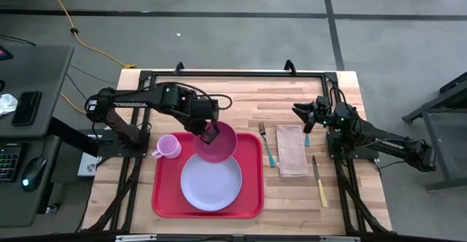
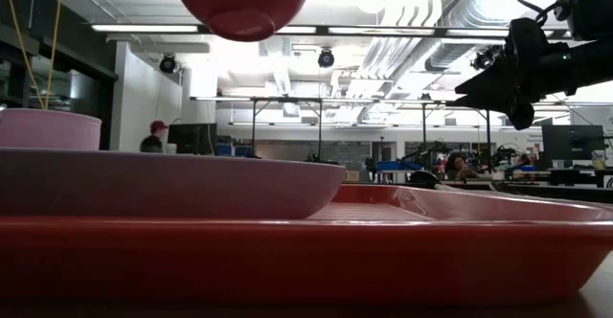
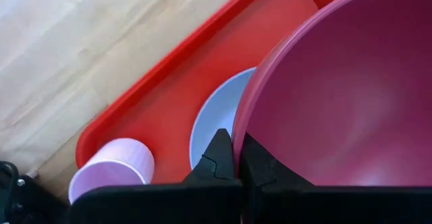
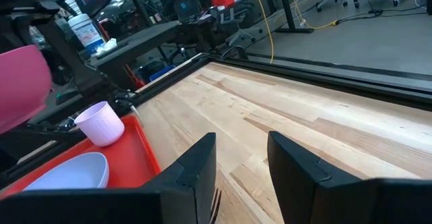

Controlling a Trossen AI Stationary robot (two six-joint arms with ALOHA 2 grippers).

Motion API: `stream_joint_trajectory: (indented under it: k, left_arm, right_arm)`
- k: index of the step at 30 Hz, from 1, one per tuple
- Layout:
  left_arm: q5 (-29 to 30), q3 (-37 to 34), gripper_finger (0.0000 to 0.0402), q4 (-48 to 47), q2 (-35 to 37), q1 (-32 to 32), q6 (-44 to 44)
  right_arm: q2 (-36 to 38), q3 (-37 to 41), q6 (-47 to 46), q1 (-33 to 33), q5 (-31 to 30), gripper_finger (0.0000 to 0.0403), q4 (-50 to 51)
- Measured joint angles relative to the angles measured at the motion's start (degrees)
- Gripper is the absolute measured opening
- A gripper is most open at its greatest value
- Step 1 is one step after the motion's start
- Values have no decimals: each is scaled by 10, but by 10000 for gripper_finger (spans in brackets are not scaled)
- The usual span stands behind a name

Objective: Set up tray
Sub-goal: Put the pink bowl on the white plate on the red tray

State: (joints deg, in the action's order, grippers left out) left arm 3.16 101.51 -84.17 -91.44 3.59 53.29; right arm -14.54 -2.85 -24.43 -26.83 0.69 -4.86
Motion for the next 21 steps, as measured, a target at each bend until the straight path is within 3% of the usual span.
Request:
stream_joint_trajectory:
  k: [21]
  left_arm:
    - [25,0,16,-13,0,149,164]
  right_arm:
    - [0,0,4,0,11,112,16]
